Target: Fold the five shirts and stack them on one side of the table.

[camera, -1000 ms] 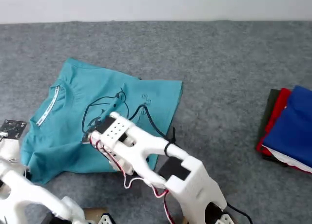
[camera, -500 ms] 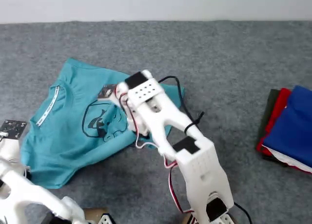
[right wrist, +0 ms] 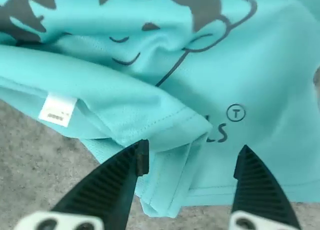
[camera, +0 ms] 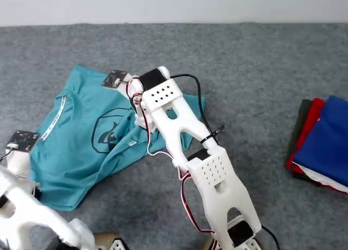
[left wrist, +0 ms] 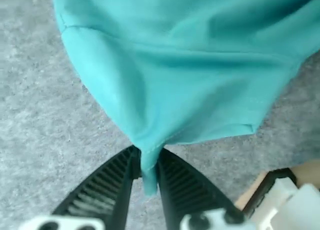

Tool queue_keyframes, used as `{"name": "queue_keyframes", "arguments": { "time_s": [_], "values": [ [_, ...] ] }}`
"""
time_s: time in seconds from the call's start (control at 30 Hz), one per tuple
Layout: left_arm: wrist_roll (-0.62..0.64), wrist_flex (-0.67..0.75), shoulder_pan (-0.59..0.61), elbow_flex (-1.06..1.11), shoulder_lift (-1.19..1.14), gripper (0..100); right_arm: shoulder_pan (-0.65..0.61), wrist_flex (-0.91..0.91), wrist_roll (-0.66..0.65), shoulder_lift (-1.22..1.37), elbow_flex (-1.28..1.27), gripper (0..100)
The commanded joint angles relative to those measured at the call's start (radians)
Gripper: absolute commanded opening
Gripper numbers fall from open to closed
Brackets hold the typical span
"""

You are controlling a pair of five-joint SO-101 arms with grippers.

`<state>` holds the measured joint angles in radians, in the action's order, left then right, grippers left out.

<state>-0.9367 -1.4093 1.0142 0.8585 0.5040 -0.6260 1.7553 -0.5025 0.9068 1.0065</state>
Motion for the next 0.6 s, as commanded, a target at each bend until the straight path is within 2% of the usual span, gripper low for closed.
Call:
{"name": "queue_keyframes", "arguments": {
  "time_s": [0.0,0.3,0.57],
  "values": [
    [0.0,-0.017,-0.014,-0.007,0.031,1,0.008,0.042,0.011,-0.085,0.023,27.8],
    [0.0,-0.012,-0.014,-0.005,0.026,1,-0.071,0.042,0.005,-0.225,-0.221,28.1],
    [0.0,-0.015,-0.014,-0.005,0.026,1,-0.128,0.008,-0.035,-0.165,-0.235,28.1]
  ]
}}
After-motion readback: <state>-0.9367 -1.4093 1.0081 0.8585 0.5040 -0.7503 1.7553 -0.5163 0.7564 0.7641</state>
